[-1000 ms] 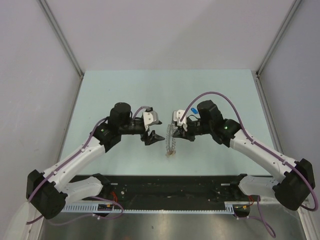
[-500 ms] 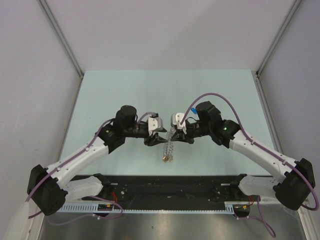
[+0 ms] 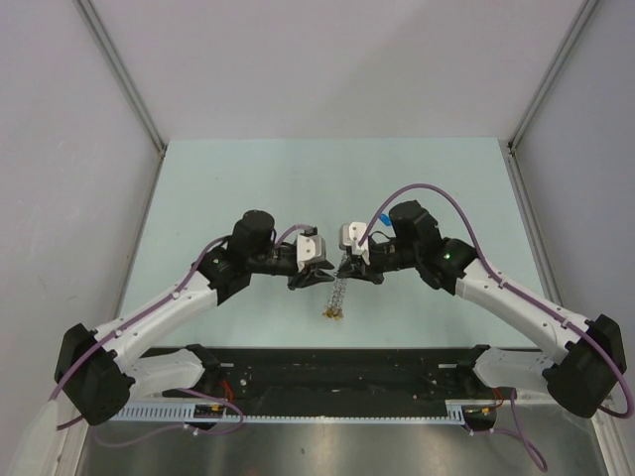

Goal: Put the keys on the keyring

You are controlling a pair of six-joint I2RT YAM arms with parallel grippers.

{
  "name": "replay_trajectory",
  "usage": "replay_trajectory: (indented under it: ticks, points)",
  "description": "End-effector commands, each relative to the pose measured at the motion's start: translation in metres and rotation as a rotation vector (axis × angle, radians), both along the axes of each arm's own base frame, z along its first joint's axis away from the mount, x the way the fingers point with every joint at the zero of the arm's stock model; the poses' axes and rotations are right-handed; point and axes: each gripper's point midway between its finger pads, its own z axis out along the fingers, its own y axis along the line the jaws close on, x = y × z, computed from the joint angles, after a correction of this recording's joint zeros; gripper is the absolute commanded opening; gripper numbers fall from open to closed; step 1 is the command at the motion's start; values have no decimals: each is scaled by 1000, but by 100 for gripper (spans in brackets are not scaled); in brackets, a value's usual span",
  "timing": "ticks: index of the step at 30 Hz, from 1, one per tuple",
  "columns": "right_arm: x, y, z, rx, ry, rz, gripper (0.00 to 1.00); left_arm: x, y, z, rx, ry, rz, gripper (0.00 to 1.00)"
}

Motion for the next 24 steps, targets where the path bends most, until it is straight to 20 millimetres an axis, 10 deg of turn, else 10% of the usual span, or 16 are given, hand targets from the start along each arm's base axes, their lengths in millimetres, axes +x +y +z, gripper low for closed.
replay_trajectory:
  ticks: [1,15,24]
  points:
    - [-2,7,25,74,-57,22,0,-6,-7,11,-39,-38,-60,32]
    - [-2,12,21,68,-45,21,1,-5,-9,17,-57,-46,-46,0]
    - [14,-13,45,154,-76,-164,29,2,-9,41,-255,-36,88,0]
